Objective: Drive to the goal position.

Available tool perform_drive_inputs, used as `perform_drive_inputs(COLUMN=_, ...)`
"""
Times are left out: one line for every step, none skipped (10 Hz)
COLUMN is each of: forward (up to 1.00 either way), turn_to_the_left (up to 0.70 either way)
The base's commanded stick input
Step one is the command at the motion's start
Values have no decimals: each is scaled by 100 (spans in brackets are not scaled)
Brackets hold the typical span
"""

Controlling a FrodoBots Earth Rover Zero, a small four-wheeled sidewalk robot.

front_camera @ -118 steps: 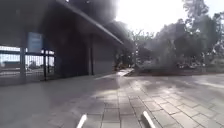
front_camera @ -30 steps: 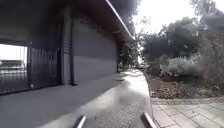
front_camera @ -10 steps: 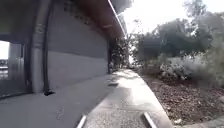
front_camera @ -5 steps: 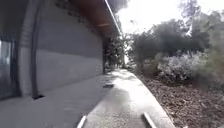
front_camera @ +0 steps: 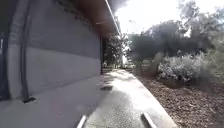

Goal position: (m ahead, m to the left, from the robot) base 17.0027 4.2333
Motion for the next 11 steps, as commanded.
perform_drive_inputs(forward=49, turn_to_the_left=0)
perform_drive_inputs(forward=49, turn_to_the_left=-26)
perform_drive_inputs(forward=49, turn_to_the_left=-41)
perform_drive_inputs(forward=49, turn_to_the_left=-39)
perform_drive_inputs(forward=49, turn_to_the_left=-20)
perform_drive_inputs(forward=49, turn_to_the_left=0)
perform_drive_inputs(forward=49, turn_to_the_left=-13)
perform_drive_inputs(forward=49, turn_to_the_left=-26)
perform_drive_inputs(forward=49, turn_to_the_left=-21)
perform_drive_inputs(forward=49, turn_to_the_left=-8)
perform_drive_inputs(forward=49, turn_to_the_left=0)
